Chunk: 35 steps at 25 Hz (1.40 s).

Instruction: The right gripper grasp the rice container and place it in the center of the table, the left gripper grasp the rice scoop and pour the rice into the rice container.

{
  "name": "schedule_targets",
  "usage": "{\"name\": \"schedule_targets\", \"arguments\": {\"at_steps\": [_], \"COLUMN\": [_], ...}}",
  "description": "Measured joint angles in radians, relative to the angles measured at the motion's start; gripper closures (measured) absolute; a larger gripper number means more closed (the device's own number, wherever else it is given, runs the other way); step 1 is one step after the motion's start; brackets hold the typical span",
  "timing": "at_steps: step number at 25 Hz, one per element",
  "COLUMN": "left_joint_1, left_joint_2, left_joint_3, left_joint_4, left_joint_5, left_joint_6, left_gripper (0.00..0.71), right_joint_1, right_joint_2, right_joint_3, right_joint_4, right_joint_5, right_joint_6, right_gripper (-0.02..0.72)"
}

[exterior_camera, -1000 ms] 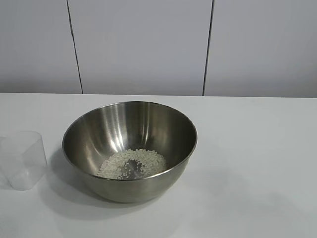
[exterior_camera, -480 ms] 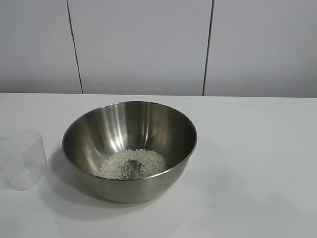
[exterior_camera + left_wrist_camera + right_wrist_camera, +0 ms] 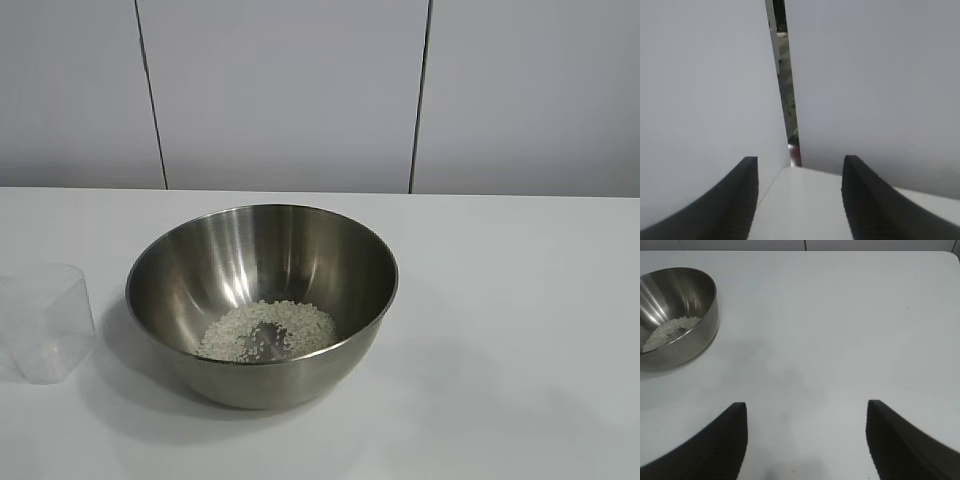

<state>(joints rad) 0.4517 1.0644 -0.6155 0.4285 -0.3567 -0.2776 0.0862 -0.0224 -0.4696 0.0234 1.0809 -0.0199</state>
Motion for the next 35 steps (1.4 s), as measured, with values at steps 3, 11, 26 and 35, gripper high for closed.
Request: {"name": "schedule_targets", "arguments": {"at_steps": [3, 11, 26, 35], "left_joint_1": [-0.138, -0.613, -0.713, -0.713], "left_joint_2": [-0.221, -0.662, -0.956, -1.031], "left_joint_3": [-0.011, -0.012, 0.034, 0.102], "left_joint_4": [0.002, -0.125, -0.445, -0.491], "left_joint_5": [0.195, 0.813, 1.595, 1.551], "left_joint_6": [-0.011, 0.147, 0.367, 0.381], "left_gripper": [0.344, 0.345, 0.347, 0.347], "right_joint_1": [0.0, 0.0, 0.0, 0.0], "right_joint_2": [0.0, 0.0, 0.0, 0.0], "right_joint_3": [0.0, 0.0, 0.0, 0.0], "right_joint_4": [0.0, 0.0, 0.0, 0.0], "right_joint_5": [0.0, 0.0, 0.0, 0.0], "right_joint_6": [0.0, 0.0, 0.0, 0.0], "right_gripper": [0.241, 0.241, 0.241, 0.241]}}
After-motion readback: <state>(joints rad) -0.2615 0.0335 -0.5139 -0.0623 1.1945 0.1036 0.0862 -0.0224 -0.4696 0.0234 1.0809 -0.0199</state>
